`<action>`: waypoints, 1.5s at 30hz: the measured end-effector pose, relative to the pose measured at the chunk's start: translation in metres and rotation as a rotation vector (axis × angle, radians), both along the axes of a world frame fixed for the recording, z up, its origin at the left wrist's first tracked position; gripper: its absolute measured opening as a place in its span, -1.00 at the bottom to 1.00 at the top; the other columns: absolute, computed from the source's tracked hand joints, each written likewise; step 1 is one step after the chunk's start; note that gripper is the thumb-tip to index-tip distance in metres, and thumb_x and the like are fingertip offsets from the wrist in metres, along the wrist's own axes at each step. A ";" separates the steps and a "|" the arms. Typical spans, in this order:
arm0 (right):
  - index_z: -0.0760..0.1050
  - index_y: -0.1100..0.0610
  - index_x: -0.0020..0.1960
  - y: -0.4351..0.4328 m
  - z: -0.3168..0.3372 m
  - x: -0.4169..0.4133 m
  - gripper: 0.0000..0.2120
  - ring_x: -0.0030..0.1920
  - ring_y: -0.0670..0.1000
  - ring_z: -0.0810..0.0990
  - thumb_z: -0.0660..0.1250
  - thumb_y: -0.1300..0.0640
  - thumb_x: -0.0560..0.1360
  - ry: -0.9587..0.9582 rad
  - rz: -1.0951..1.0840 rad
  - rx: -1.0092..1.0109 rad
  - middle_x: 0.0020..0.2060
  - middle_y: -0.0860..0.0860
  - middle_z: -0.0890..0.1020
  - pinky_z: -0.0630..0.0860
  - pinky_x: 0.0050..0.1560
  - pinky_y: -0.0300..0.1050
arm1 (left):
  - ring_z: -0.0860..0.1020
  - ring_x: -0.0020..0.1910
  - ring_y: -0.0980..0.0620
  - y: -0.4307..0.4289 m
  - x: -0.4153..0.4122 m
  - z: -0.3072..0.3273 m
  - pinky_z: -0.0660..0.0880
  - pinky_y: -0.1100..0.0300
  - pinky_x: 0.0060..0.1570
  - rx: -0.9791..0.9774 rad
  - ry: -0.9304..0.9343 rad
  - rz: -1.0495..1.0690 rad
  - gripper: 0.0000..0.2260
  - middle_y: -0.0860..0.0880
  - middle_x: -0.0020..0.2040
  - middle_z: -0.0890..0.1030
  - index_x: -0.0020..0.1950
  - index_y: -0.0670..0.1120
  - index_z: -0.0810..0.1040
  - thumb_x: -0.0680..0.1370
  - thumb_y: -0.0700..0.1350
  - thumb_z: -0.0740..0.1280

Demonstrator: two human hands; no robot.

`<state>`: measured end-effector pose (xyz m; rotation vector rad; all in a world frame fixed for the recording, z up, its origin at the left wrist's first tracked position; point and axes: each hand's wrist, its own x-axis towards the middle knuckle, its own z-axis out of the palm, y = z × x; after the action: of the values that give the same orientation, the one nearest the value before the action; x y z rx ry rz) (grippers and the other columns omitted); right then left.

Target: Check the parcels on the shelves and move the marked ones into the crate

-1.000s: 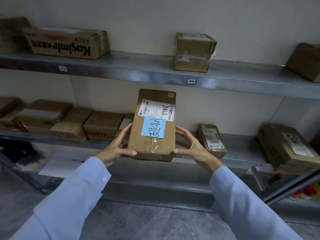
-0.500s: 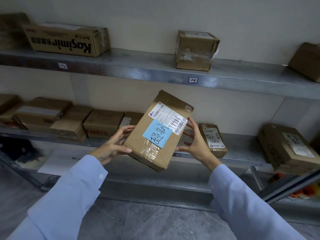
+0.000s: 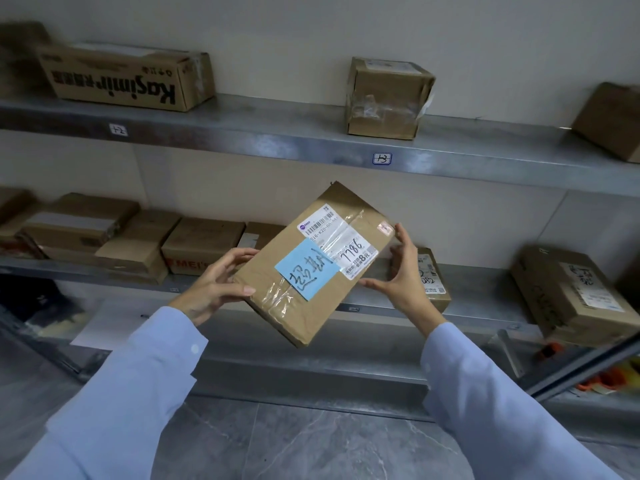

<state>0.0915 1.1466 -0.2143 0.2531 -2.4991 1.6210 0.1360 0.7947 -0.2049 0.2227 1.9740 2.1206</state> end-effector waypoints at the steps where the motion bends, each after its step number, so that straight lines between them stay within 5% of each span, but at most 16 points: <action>1: 0.00 -0.14 0.57 0.005 -0.001 -0.003 0.26 0.47 -0.06 0.27 0.67 -0.14 0.06 -0.007 -0.012 -0.022 0.49 -0.02 0.21 0.29 0.48 0.01 | 0.58 0.13 0.03 -0.002 0.000 0.000 0.59 0.05 0.03 0.013 -0.005 0.007 -0.34 -0.08 0.26 0.48 0.28 0.04 0.49 0.18 -0.10 0.55; 5: 0.19 -0.01 0.52 0.016 -0.002 -0.006 0.14 0.41 -0.05 0.39 0.66 -0.09 0.06 -0.051 -0.002 -0.036 0.40 -0.02 0.41 0.35 0.45 -0.02 | 0.60 0.08 0.01 -0.005 -0.003 -0.006 0.60 0.09 -0.03 0.036 -0.006 0.050 -0.24 -0.08 0.18 0.54 0.25 -0.01 0.53 0.10 0.03 0.68; 7: 0.26 0.08 0.48 0.018 -0.004 -0.005 0.06 0.36 -0.06 0.45 0.66 0.03 0.08 -0.055 -0.018 -0.032 0.34 0.00 0.47 0.43 0.35 -0.19 | 0.60 0.09 0.02 -0.002 -0.004 -0.007 0.60 0.13 -0.04 0.062 0.005 0.115 -0.22 -0.06 0.13 0.59 0.22 -0.03 0.53 0.06 0.07 0.69; 10: 0.34 0.16 0.38 0.019 -0.007 -0.003 -0.11 0.25 -0.07 0.54 0.65 0.25 0.13 -0.084 -0.038 -0.086 0.27 0.07 0.54 0.50 0.08 -0.40 | 0.62 0.01 0.06 0.006 -0.007 -0.006 0.59 0.24 -0.14 0.160 0.033 0.293 -0.30 -0.02 0.02 0.64 0.08 -0.07 0.50 0.05 0.04 0.70; 13: 0.35 0.12 0.34 0.020 -0.009 0.002 -0.16 0.23 -0.11 0.55 0.64 0.23 0.15 -0.107 -0.054 -0.130 0.25 0.05 0.55 0.52 0.07 -0.37 | 0.61 -0.09 0.06 0.014 -0.009 -0.007 0.57 0.27 -0.25 0.199 0.073 0.438 -0.42 0.00 -0.09 0.66 -0.04 -0.07 0.50 0.09 0.05 0.69; 16: 0.32 0.07 0.34 0.020 -0.007 0.010 -0.16 0.25 -0.16 0.52 0.63 0.13 0.16 -0.104 -0.068 -0.148 0.24 -0.02 0.53 0.52 0.16 -0.30 | 0.57 0.05 -0.06 0.026 -0.010 -0.005 0.59 0.22 -0.15 0.208 0.101 0.506 -0.66 -0.04 -0.01 0.66 0.01 -0.07 0.56 0.29 -0.11 0.54; 19: 0.28 0.12 0.33 0.023 -0.007 0.013 -0.23 0.12 -0.41 0.50 0.61 0.29 0.26 -0.068 -0.081 -0.155 0.16 -0.13 0.52 0.44 0.04 -0.50 | 0.59 0.14 -0.06 0.036 -0.009 -0.004 0.57 0.03 0.08 0.221 0.113 0.548 -0.71 -0.03 0.04 0.68 0.07 -0.08 0.60 0.37 -0.15 0.50; 22: 0.25 0.11 0.35 0.027 -0.009 0.012 -0.21 0.12 -0.44 0.49 0.61 0.31 0.27 -0.052 -0.102 -0.151 0.14 -0.21 0.50 0.44 0.08 -0.48 | 0.57 0.24 -0.08 0.042 -0.009 -0.005 0.48 -0.14 0.25 0.164 0.112 0.514 -0.63 -0.07 0.17 0.65 0.21 -0.06 0.58 0.41 -0.15 0.50; 25: 0.23 0.09 0.37 0.031 -0.010 0.014 -0.17 0.10 -0.48 0.46 0.62 0.28 0.26 -0.052 -0.112 -0.152 0.14 -0.23 0.48 0.42 0.06 -0.52 | 0.53 0.29 -0.06 0.047 -0.010 -0.004 0.46 -0.13 0.28 0.094 0.111 0.449 -0.48 0.00 0.28 0.59 0.30 0.10 0.54 0.35 -0.09 0.52; 28: 0.22 0.08 0.39 0.034 -0.012 0.015 -0.14 0.10 -0.48 0.47 0.63 0.29 0.25 -0.061 -0.114 -0.156 0.15 -0.20 0.48 0.43 0.02 -0.52 | 0.51 0.32 -0.08 0.053 -0.009 -0.003 0.57 0.03 0.11 0.093 0.078 0.373 -0.34 0.12 0.32 0.54 0.34 0.24 0.44 0.31 -0.10 0.56; 31: 0.20 0.09 0.45 0.038 -0.012 0.016 -0.08 0.13 -0.48 0.44 0.64 0.25 0.24 -0.067 -0.086 -0.136 0.20 -0.15 0.48 0.40 0.04 -0.56 | 0.46 0.37 -0.03 0.056 -0.007 -0.002 0.48 -0.09 0.27 0.069 0.075 0.340 -0.27 0.19 0.35 0.50 0.33 0.31 0.43 0.25 -0.08 0.61; 35: 0.21 -0.04 0.48 0.044 -0.008 0.022 0.03 0.32 -0.20 0.42 0.65 -0.05 0.14 -0.105 -0.049 -0.087 0.35 -0.09 0.45 0.43 0.35 -0.15 | 0.46 0.36 0.06 0.065 -0.002 -0.003 0.40 -0.27 0.31 0.059 0.058 0.370 -0.31 0.15 0.35 0.51 0.34 0.15 0.38 0.28 -0.10 0.57; 38: 0.11 -0.20 0.52 0.052 -0.008 0.023 0.15 0.43 -0.06 0.36 0.66 -0.23 0.09 -0.126 0.004 -0.061 0.43 -0.10 0.36 0.46 0.34 0.17 | 0.47 0.34 0.09 0.075 0.000 -0.005 0.41 -0.27 0.30 0.031 0.047 0.375 -0.36 0.15 0.31 0.54 0.31 0.16 0.37 0.33 -0.16 0.57; 45: 0.19 -0.33 0.44 0.063 -0.010 0.030 -0.06 0.36 -0.04 0.44 0.62 -0.25 0.20 -0.155 0.058 -0.120 0.37 -0.13 0.39 0.55 0.24 0.17 | 0.45 0.33 0.09 0.091 0.004 -0.009 0.45 -0.14 0.30 -0.107 0.059 0.364 -0.30 0.25 0.27 0.51 0.37 0.36 0.33 0.43 -0.20 0.52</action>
<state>0.1215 1.2092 -0.2241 0.1940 -2.5132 1.8728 0.1398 0.8862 -0.2144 -0.1035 2.3019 2.2264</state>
